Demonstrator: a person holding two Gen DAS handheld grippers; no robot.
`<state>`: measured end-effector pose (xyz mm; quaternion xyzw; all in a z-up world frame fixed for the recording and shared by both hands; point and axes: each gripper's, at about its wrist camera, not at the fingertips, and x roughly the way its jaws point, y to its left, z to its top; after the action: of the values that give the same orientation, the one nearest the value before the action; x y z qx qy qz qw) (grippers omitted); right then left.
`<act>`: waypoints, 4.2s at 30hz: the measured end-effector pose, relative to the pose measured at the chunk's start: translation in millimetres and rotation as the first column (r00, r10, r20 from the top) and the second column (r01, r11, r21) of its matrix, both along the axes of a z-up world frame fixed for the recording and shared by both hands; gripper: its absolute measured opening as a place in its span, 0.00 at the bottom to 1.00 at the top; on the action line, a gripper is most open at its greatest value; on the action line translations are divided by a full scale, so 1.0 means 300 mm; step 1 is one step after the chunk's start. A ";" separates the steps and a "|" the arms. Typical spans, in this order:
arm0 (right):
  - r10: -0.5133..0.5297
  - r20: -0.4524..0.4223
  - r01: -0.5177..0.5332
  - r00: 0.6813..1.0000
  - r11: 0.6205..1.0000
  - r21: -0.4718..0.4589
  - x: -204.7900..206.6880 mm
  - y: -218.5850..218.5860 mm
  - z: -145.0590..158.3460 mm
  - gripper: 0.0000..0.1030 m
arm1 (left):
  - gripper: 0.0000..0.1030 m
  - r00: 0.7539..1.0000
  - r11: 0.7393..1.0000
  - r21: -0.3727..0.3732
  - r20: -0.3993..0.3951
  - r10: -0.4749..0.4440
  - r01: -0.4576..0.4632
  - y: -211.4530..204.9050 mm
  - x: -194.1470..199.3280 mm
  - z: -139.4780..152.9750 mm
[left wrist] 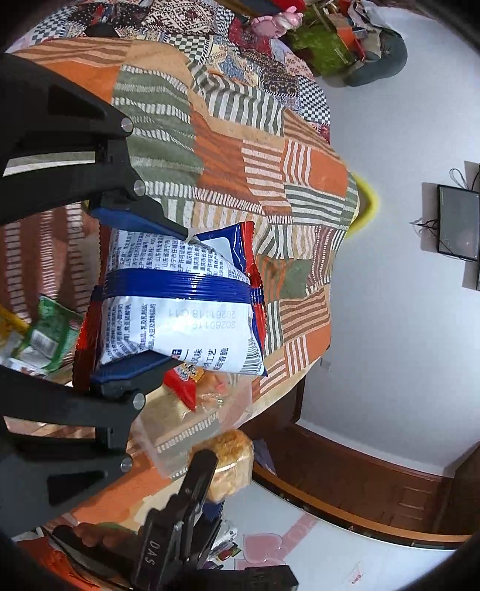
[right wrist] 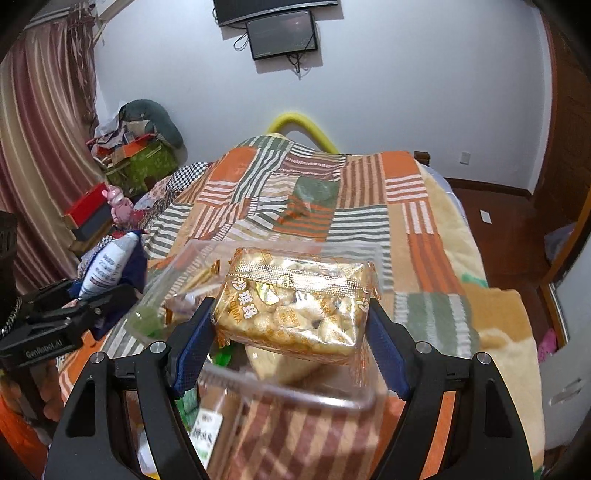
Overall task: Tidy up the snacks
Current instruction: 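Carry the pastry tray into the clear box with the right gripper while the left carries the white bag in, then grasp the green jelly cup with the left gripper while the right grasps the cracker roll, then place the cracker roll in the box with the right gripper while the left places the jelly cup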
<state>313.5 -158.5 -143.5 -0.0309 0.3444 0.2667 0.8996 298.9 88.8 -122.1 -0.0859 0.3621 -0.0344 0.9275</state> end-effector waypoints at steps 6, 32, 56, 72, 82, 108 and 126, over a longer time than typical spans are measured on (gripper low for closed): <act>0.040 -0.015 -0.041 0.999 0.998 -0.040 0.055 0.092 -0.040 0.73 | 0.56 1.000 1.000 0.007 -0.029 -0.002 0.002 -0.007 0.079 -0.033; 0.084 0.016 -0.083 0.996 0.994 -0.068 -0.019 0.084 -0.005 0.80 | 0.65 0.999 0.999 0.019 -0.006 0.050 -0.049 0.137 -0.050 0.025; -0.017 -0.169 0.004 0.985 0.997 -0.074 -0.176 0.020 -0.216 0.78 | 0.63 0.986 0.998 0.069 -0.167 0.025 -0.014 0.237 -0.082 -0.316; 0.048 -0.269 -0.072 0.962 0.994 -0.080 -0.197 0.081 -0.288 0.66 | 0.42 0.989 0.991 0.131 -0.148 0.020 0.000 0.219 -0.035 -0.381; 0.103 -0.276 -0.128 0.955 0.989 -0.073 -0.205 0.093 -0.293 0.37 | 0.39 0.989 0.991 0.131 -0.146 -0.016 0.035 0.162 -0.168 -0.336; 0.032 -0.111 -0.037 0.993 0.998 -0.046 -0.277 -0.103 -0.102 0.31 | 0.39 0.998 0.994 0.086 0.006 -0.063 0.062 -0.024 -0.270 -0.010; -0.023 -0.003 0.023 1.000 1.000 -0.018 -0.043 -0.092 -0.003 0.31 | 0.39 0.985 0.985 0.023 0.000 -0.173 0.173 -0.243 -0.042 -0.009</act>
<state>300.5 -186.0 -144.6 -0.0343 0.3486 0.2534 0.9017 286.2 16.0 -124.9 -0.0435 0.3675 -0.1106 0.9224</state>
